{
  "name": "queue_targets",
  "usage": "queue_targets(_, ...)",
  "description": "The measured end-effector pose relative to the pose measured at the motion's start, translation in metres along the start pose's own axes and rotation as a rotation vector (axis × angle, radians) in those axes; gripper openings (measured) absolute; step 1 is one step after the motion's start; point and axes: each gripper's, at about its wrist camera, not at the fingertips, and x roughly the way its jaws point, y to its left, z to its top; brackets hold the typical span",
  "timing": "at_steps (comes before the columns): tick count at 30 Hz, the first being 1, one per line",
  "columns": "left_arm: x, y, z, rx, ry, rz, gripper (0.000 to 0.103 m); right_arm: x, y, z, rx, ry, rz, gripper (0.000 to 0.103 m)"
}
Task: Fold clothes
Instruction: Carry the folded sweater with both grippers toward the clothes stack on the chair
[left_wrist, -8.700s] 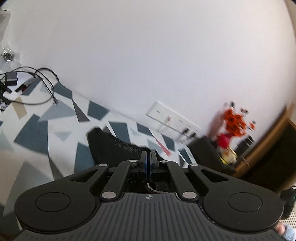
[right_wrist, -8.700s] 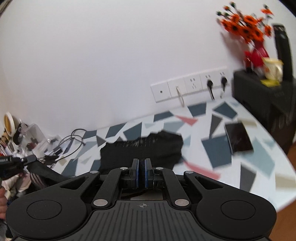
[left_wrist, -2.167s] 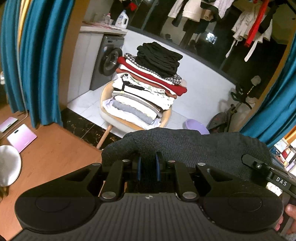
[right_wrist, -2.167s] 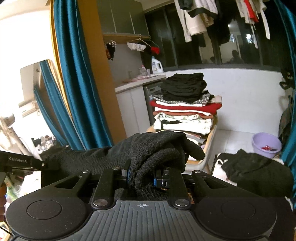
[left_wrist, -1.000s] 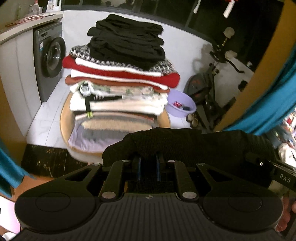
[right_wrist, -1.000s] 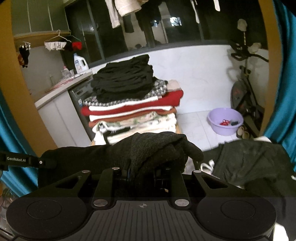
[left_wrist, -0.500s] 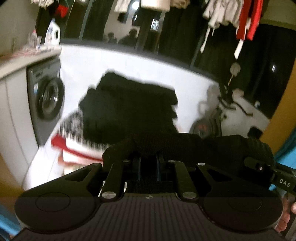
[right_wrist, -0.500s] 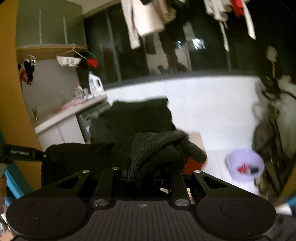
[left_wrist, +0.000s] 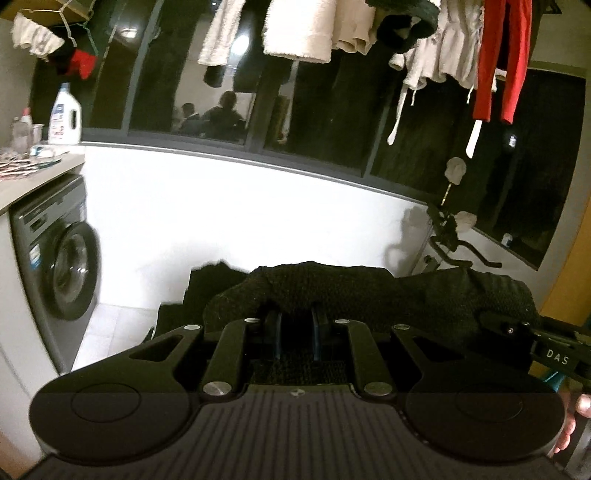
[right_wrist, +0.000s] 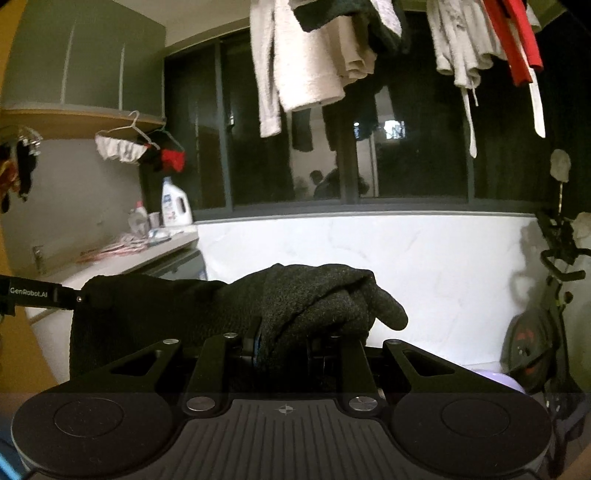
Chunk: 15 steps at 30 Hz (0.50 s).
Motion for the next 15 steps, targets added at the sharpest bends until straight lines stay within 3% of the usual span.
queue_targets(11,0.038,0.054,0.066,0.007,-0.058,-0.097,0.016,0.082,0.005,0.053,-0.017,-0.086,-0.038,0.019)
queue_targets(15,0.091,0.073,0.065,-0.012,0.014,-0.054,0.016,0.138,-0.005,0.062,-0.006,-0.044,-0.048,0.019)
